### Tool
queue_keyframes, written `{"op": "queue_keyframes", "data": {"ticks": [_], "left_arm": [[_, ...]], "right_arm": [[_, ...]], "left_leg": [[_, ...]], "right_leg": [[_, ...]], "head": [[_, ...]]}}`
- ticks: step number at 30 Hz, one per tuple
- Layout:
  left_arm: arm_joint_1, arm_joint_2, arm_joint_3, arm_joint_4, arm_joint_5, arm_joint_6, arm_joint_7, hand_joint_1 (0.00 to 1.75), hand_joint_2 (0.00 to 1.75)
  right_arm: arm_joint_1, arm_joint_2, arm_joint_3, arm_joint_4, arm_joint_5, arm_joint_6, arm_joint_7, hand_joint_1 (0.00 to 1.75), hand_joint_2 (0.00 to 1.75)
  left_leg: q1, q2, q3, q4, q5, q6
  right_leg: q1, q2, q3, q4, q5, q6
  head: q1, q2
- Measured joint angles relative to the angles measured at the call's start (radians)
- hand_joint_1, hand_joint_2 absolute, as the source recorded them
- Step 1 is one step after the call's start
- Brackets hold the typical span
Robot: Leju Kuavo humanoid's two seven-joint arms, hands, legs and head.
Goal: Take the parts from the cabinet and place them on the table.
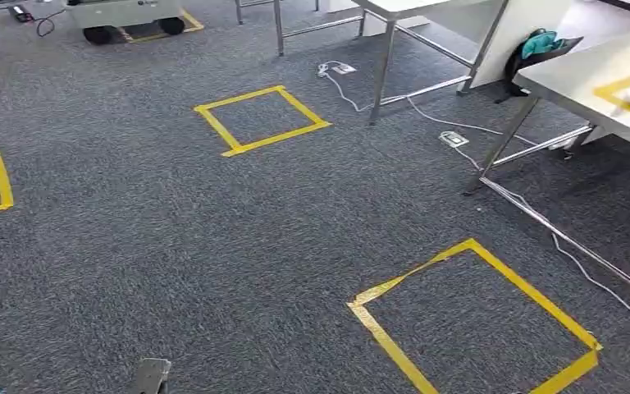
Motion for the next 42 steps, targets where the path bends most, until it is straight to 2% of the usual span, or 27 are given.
{"op": "queue_keyframes", "data": {"ticks": [1,2,4,5,6,8,9,10,11,14,15,17,19,21,22,24,25,26,30,32,33,35,36,38,40,41,42], "left_arm": [[-0.001,0.0,-0.001,0.0,0.0,0.0,0.0,0.0,0.0],[-0.005,0.0,-0.002,0.0,0.0,0.0,0.0,0.0,0.0],[-0.01,0.0,-0.003,0.0,0.0,0.0,0.0,0.0,0.0],[-0.009,0.0,-0.003,0.0,-0.001,0.0,0.0,0.0,0.0],[-0.008,0.001,-0.003,0.0,0.0,0.0,0.0,0.0,0.0],[-0.007,0.001,-0.003,0.0,0.0,0.0,0.002,0.0,0.0],[-0.007,0.001,-0.003,0.0,-0.001,0.0,0.002,0.0,0.0],[-0.008,0.001,-0.003,0.0,-0.002,0.0,0.002,0.0,0.0],[-0.011,0.002,-0.003,0.0,-0.002,0.001,0.003,0.0,0.0],[-0.006,0.003,-0.004,0.0,-0.002,0.005,0.004,0.0,0.0],[-0.005,0.004,-0.004,0.0,-0.002,0.006,0.005,0.0,0.0],[-0.007,0.003,-0.005,0.0,-0.003,0.007,0.006,0.0,0.0],[-0.014,0.003,-0.008,0.0,-0.005,0.01,0.006,0.0,0.0],[-0.011,0.004,-0.012,0.0,-0.005,0.01,0.01,0.0,0.0],[-0.009,0.004,-0.013,0.0,-0.005,0.01,0.011,0.0,0.0],[-0.01,0.004,-0.016,0.0,-0.008,0.013,0.011,0.0,0.0],[-0.011,0.004,-0.019,0.0,-0.01,0.014,0.011,0.0,0.0],[-0.015,0.003,-0.021,0.0,-0.011,0.014,0.011,0.0,0.0],[-0.01,0.003,-0.021,0.0,-0.013,0.015,0.012,0.0,0.0],[-0.011,0.002,-0.021,0.0,-0.013,0.015,0.012,0.0,0.0],[-0.014,0.001,-0.022,0.0,-0.014,0.015,0.012,0.0,0.0],[-0.015,0.0,-0.022,0.0,-0.014,0.015,0.012,0.0,0.0],[-0.013,0.0,-0.022,0.0,-0.014,0.015,0.012,0.0,0.0],[-0.01,0.0,-0.025,0.0,-0.023,0.017,0.014,0.0,0.0],[-0.012,-0.003,-0.032,0.0,-0.027,0.019,0.016,0.0,0.0],[-0.014,-0.003,-0.036,0.0,-0.029,0.023,0.018,0.0,0.0],[-0.017,-0.004,-0.041,0.0,-0.034,0.028,0.019,0.0,0.0]], "right_arm": [[0.0,0.0,-0.001,-0.003,0.0,0.0,-0.001,0.0,0.0],[0.002,0.001,-0.004,-0.004,0.0,0.002,-0.001,0.0,0.0],[0.009,0.002,-0.008,-0.004,-0.001,0.004,0.0,0.0,0.0],[0.01,0.002,-0.009,-0.005,0.0,0.004,0.0,0.0,0.0],[0.011,0.002,-0.01,-0.007,0.0,0.003,0.0,0.0,0.0],[0.011,0.002,-0.014,-0.008,0.0,0.003,0.0,0.0,0.0],[0.011,0.002,-0.014,-0.01,0.0,0.003,0.0,0.0,0.0],[0.011,0.002,-0.015,-0.011,0.0,0.002,0.0,0.0,0.0],[0.01,0.005,-0.016,-0.011,0.0,0.003,0.0,0.0,0.0],[0.005,0.005,-0.023,-0.013,0.0,0.001,0.0,0.0,0.0],[0.005,0.007,-0.024,-0.014,0.002,0.002,0.0,0.0,0.0],[0.004,0.008,-0.025,-0.018,0.003,0.001,-0.002,0.0,0.0],[0.01,0.008,-0.028,-0.018,0.003,0.001,-0.001,0.0,0.0],[0.01,0.008,-0.031,-0.019,0.003,0.002,-0.001,0.0,0.0],[0.009,0.008,-0.031,-0.019,0.002,0.002,-0.001,0.0,0.0],[0.006,0.008,-0.032,-0.019,0.002,0.002,-0.001,0.0,0.0],[0.004,0.008,-0.032,-0.019,0.002,0.002,-0.001,0.0,0.0],[0.005,0.008,-0.032,-0.019,0.002,0.002,-0.001,0.0,0.0],[-0.001,0.008,-0.033,-0.019,0.002,0.002,-0.001,0.0,0.0],[-0.001,0.008,-0.033,-0.019,0.003,0.002,-0.002,0.0,0.0],[0.001,0.008,-0.033,-0.019,0.003,0.002,-0.001,0.0,0.0],[0.005,0.008,-0.035,-0.019,0.003,0.002,0.0,0.0,0.0],[0.005,0.008,-0.037,-0.019,0.004,0.002,0.0,0.0,0.0],[0.006,0.008,-0.039,-0.02,0.005,0.004,0.0,0.0,0.0],[0.006,0.008,-0.042,-0.024,0.005,0.005,0.0,0.0,0.0],[0.005,0.009,-0.045,-0.024,0.005,0.009,0.002,0.0,0.0],[0.003,0.01,-0.048,-0.024,0.006,0.011,0.002,0.0,0.0]], "left_leg": [[0.001,-0.009,-0.001,0.0,0.001,0.004],[0.0,-0.019,-0.002,0.0,0.003,0.01],[-0.002,-0.048,-0.005,0.0,0.004,0.013],[-0.003,-0.063,-0.005,0.0,0.005,0.014],[-0.003,-0.077,-0.005,0.001,0.005,0.014],[-0.001,-0.108,-0.003,0.001,0.006,0.012],[0.001,-0.122,-0.003,0.001,0.007,0.009],[0.003,-0.134,-0.004,0.001,0.008,0.003],[-0.002,-0.146,-0.009,0.008,0.008,-0.005],[0.009,-0.173,-0.017,-0.005,0.022,-0.028],[0.01,-0.177,-0.021,-0.004,0.024,-0.033],[0.0,-0.068,-0.052,0.06,-0.028,-0.035],[0.0,-0.039,-0.132,0.228,-0.112,-0.04],[0.0,-0.037,-0.169,0.314,-0.132,-0.041],[0.0,-0.036,-0.154,0.289,-0.109,-0.039],[-0.003,-0.018,-0.069,0.141,-0.035,-0.032],[-0.009,0.034,-0.014,0.052,-0.007,-0.024],[-0.019,0.082,0.011,0.0,-0.011,-0.022],[-0.018,0.022,0.003,-0.001,-0.005,0.002],[-0.009,0.0,0.004,-0.003,0.0,0.013],[-0.009,-0.014,0.002,-0.003,0.002,0.017],[-0.009,-0.044,-0.001,-0.003,0.003,0.019],[-0.009,-0.059,-0.001,-0.002,0.004,0.019],[-0.008,-0.091,0.001,-0.002,0.005,0.017],[-0.003,-0.121,0.003,-0.001,0.007,0.01],[-0.007,-0.133,-0.001,0.002,0.009,0.001],[-0.006,-0.147,-0.01,0.008,0.01,-0.004]], "right_leg": [[-0.001,0.063,-0.01,0.029,-0.028,0.003],[-0.001,0.094,-0.036,0.095,-0.07,0.003],[0.0,0.113,-0.115,0.257,-0.139,0.003],[0.0,0.114,-0.143,0.307,-0.148,0.002],[0.0,0.115,-0.152,0.311,-0.137,0.0],[-0.002,0.121,-0.108,0.195,-0.054,-0.003],[-0.004,0.141,-0.069,0.106,-0.009,-0.004],[-0.011,0.197,-0.035,0.03,0.015,-0.003],[-0.013,0.215,-0.031,0.01,0.007,-0.002],[-0.001,0.185,-0.026,0.018,0.012,-0.017],[-0.006,0.169,-0.026,0.01,0.02,-0.028],[-0.002,0.145,-0.024,0.005,0.024,-0.042],[0.005,0.108,-0.026,0.005,0.022,-0.046],[0.007,0.075,-0.027,0.005,0.02,-0.048],[0.008,0.062,-0.027,0.005,0.02,-0.048],[0.009,0.036,-0.024,0.005,0.018,-0.046],[0.01,0.025,-0.02,0.005,0.015,-0.042],[0.02,0.014,-0.02,0.013,0.008,-0.034],[0.018,-0.029,-0.006,0.006,0.003,-0.017],[0.011,0.073,-0.029,0.058,-0.038,-0.004],[0.01,0.101,-0.064,0.136,-0.079,-0.002],[0.01,0.114,-0.145,0.303,-0.144,0.001],[0.01,0.115,-0.168,0.338,-0.144,0.0],[0.006,0.117,-0.136,0.253,-0.074,0.001],[-0.004,0.153,-0.054,0.075,0.015,0.005],[-0.01,0.209,-0.032,0.028,0.004,0.009],[-0.011,0.206,-0.028,0.014,0.001,0.001]], "head": [[0.007,0.0],[0.008,0.0],[0.011,0.0],[0.01,0.0],[0.011,0.0],[0.011,0.0],[0.011,0.0],[0.011,0.0],[0.011,0.0],[0.011,0.0],[0.01,0.0],[0.001,0.0],[0.002,0.0],[0.001,0.0],[0.001,0.0],[0.001,0.0],[0.001,0.0],[0.0,0.0],[0.001,0.0],[0.008,0.0],[0.012,0.0],[0.013,0.0],[0.013,0.0],[0.013,0.0],[0.013,0.0],[0.014,0.0],[0.012,0.0]]}}
